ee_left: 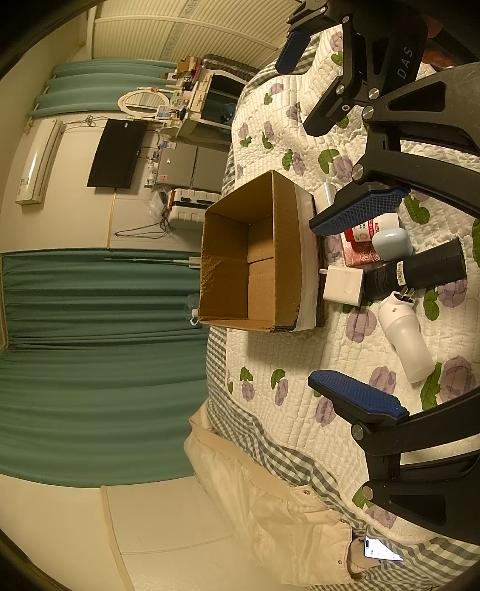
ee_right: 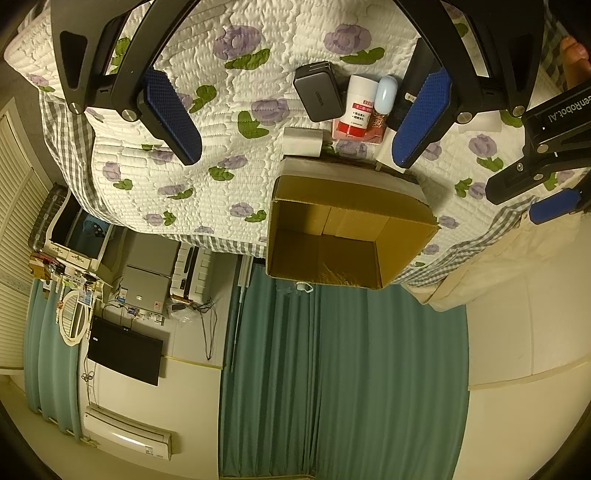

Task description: Organize rigid objects

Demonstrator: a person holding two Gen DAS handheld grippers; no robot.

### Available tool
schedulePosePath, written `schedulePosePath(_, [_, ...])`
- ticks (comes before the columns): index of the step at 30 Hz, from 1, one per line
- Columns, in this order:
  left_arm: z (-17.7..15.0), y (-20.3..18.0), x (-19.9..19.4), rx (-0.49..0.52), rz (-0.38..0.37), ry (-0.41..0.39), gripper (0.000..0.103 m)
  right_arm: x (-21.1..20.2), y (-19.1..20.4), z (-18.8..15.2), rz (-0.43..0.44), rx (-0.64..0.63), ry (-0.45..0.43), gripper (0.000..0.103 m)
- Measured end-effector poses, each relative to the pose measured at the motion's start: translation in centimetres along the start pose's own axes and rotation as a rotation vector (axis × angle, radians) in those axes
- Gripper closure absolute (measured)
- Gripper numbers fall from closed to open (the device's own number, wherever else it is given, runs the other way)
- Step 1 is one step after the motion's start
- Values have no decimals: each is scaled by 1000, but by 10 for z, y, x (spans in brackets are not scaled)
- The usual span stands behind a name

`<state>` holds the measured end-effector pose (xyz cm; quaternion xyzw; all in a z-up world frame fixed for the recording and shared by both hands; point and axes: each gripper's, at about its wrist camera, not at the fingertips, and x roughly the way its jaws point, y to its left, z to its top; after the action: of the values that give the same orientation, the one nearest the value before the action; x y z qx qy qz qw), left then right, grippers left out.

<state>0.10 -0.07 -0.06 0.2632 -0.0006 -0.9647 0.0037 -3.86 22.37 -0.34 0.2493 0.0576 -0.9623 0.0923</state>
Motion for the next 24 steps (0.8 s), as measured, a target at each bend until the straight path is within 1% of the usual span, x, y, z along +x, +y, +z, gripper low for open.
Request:
schedulePosePath(10, [9, 5, -14, 3, 6, -24, 25, -9, -6, 13, -2, -22, 3, 0])
schedulePosePath(15, [10, 13, -13, 3, 40, -1, 25, -9, -13, 16, 13, -28, 32, 0])
schedulePosePath(18, [0, 20, 2, -6, 55, 58, 25, 1, -17, 9, 19, -23, 66, 0])
schedulePosePath(21, [-18, 26, 26, -23, 59, 149, 26, 15, -19, -2, 24, -23, 115, 0])
schedulePosePath(24, [-40, 23, 53, -31, 40, 256, 27, 30, -20, -12, 30, -20, 156, 0])
